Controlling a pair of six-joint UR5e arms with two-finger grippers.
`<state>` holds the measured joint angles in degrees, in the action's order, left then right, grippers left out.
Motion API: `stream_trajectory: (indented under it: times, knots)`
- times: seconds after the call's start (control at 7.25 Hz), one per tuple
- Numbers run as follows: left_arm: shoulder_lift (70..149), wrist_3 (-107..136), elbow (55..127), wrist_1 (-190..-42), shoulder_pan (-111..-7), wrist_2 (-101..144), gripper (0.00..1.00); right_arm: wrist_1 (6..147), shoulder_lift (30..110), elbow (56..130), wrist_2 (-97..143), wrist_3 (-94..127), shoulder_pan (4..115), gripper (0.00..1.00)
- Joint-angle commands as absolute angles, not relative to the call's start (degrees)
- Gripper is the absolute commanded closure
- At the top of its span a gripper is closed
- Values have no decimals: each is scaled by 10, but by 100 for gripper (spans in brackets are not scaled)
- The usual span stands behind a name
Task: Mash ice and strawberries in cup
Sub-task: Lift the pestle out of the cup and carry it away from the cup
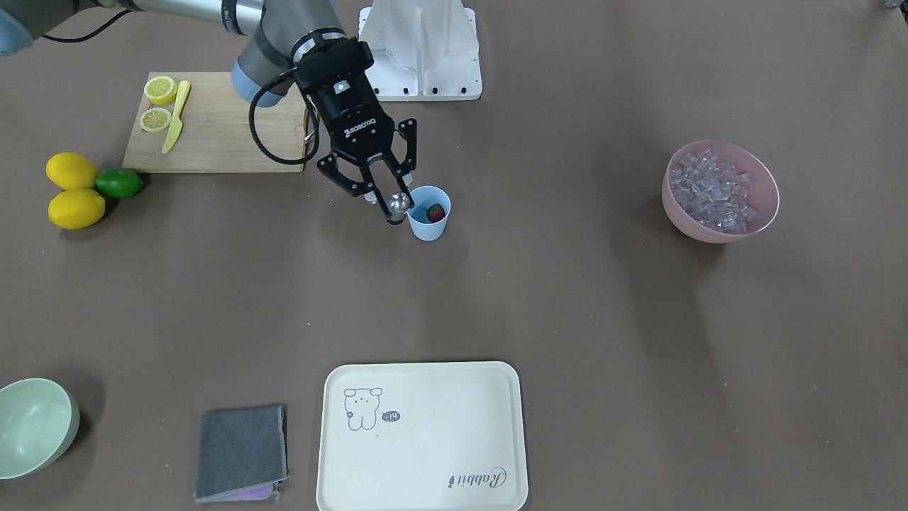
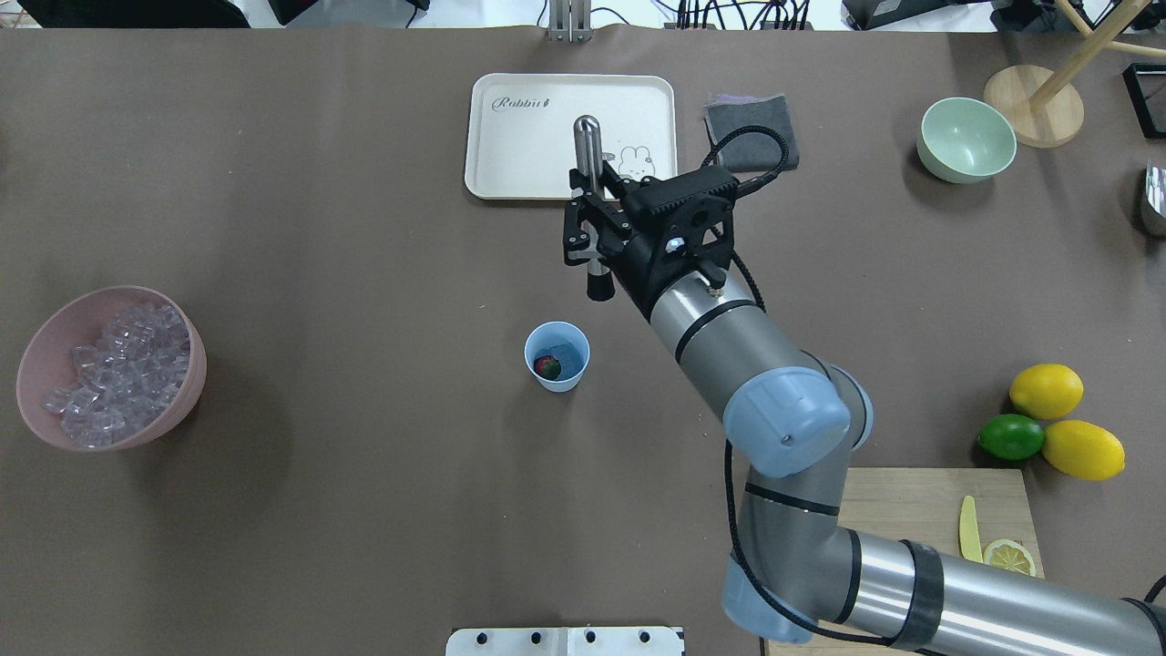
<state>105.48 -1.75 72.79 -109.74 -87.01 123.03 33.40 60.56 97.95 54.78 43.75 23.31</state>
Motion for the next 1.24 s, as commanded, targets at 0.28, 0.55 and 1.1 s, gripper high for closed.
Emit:
stream_trajectory:
  times: [0.28, 0.55, 1.1]
  knots:
    - [1052, -18, 758, -1106, -869, 1230, 2, 336, 699, 989, 761, 533, 371, 100]
    - [1050, -17, 771, -1106, -868, 1230, 2, 351, 737, 984, 901, 551, 461, 100]
    - [1049, -20, 773, -1110, -864, 1230, 2, 396, 793, 953, 1071, 595, 560, 100]
